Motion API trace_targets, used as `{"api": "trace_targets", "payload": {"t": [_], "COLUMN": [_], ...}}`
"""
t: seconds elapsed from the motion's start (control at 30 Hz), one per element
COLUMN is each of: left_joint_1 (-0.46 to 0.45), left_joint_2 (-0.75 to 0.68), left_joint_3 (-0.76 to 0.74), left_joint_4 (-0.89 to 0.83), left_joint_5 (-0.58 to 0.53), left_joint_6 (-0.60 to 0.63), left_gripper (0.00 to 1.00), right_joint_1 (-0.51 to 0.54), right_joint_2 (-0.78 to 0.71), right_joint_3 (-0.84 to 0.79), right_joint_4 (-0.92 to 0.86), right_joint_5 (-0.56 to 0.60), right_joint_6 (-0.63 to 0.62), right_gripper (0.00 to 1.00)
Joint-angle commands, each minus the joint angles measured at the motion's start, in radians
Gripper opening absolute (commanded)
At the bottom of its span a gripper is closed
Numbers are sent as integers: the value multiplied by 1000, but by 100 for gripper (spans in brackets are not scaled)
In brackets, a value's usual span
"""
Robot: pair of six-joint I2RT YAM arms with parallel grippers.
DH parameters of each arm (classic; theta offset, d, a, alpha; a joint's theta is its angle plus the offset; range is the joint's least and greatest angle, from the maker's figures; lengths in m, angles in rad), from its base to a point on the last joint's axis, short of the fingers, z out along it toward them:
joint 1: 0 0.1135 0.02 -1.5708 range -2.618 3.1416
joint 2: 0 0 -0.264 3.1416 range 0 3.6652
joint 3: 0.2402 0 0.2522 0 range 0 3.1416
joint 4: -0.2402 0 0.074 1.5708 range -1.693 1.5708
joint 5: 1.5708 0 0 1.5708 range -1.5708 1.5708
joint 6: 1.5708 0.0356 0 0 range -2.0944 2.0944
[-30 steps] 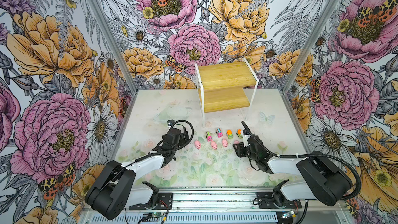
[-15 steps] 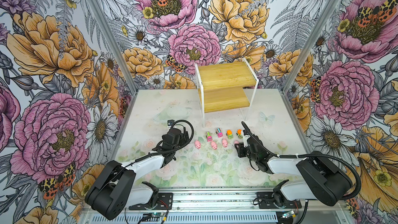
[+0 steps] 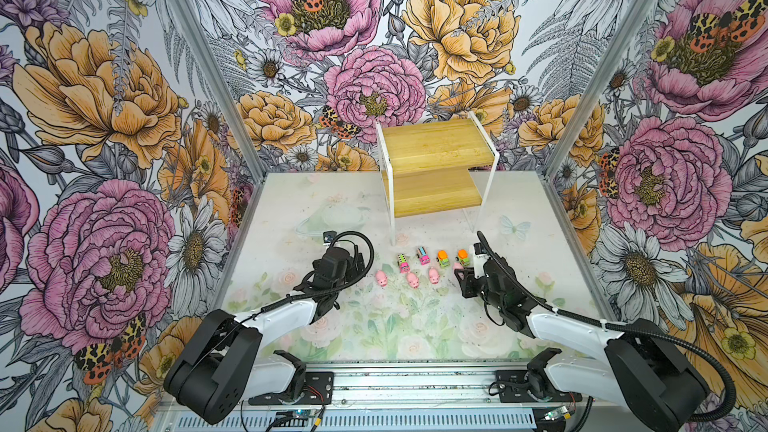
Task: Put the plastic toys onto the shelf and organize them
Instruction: 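Lift the pink pig with the right gripper and carry it to the shelf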
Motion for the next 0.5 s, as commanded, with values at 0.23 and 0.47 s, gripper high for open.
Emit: {"api": "trace_targets", "payload": {"t": [0.23,0.47], "left_joint_1": [4,4], "left_joint_2": [19,20], "left_joint_3": [16,20], "left_joint_4": [8,8], "left_joint_5": [27,33], "left_joint_6": [34,32], "left_gripper": [99,99], "right_joint_1": [-173,-230], "right_joint_2": [79,242], "right_joint_3": [362,603], "right_joint_4": [-92,-171], "right_joint_5": [-121,-154], "right_joint_6": [-138,-208], "right_gripper": [28,28]}}
